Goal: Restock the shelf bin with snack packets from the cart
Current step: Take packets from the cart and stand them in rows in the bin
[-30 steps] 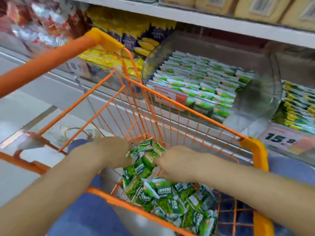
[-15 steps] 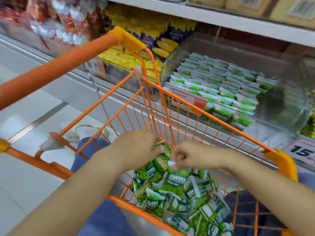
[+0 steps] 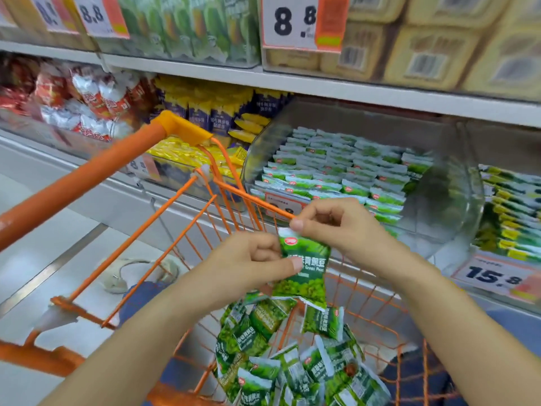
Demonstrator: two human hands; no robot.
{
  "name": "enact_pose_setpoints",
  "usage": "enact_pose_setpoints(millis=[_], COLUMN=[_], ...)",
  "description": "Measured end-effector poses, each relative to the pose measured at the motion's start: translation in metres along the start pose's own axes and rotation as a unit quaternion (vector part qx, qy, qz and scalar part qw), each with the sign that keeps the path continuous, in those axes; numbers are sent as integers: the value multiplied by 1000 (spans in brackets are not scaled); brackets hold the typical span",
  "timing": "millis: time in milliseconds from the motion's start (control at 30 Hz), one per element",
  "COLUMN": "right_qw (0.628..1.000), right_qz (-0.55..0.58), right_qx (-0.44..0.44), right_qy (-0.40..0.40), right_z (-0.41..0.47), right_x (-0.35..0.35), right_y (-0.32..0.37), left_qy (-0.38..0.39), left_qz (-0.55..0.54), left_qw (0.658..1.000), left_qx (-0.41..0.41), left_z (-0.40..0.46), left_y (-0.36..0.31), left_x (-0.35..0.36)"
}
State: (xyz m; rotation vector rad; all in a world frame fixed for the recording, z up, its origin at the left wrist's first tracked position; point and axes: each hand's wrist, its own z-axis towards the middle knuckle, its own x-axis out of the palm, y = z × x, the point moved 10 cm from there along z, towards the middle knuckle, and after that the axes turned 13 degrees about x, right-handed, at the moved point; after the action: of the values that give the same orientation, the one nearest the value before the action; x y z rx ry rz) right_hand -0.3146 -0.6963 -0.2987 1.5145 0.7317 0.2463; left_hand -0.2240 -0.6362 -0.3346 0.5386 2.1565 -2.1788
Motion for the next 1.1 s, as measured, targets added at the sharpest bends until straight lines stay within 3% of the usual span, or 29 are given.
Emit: enact_pose_setpoints(millis=[100, 267, 400, 500, 567, 700, 967, 1100], right_qw=[997, 958, 898, 860, 871, 902, 914, 909], right_qz=[28, -51, -173, -268, -249, -148, -144, -165], right_qx=[1, -35, 68, 175, 201, 204, 198, 204], right_qy=[-69, -281, -400, -397, -373, -350, -323, -324], right_z=[-14, -60, -80, -73, -61, -45, -42, -40], right_x=[-44, -157, -236, -262, -263, -255, -262, -261], right_y=[6, 0, -41, -61, -70, -95, -100, -103], left_qy=[-31, -99, -102, -98, -102, -129, -182, -148], left_qz=[-16, -33, -32, 23, 24, 33, -48, 100], left_qw=[999, 994, 993, 994, 994, 991, 982, 983], left_qx=[4, -33, -47, -34, -16, 19, -35, 36], left_z=[13, 48, 88, 121, 143, 190, 285, 313], left_y=[-13, -26, -37, -50, -58, -69, -39, -38], left_x=[3, 14, 37, 51, 62, 80, 94, 108])
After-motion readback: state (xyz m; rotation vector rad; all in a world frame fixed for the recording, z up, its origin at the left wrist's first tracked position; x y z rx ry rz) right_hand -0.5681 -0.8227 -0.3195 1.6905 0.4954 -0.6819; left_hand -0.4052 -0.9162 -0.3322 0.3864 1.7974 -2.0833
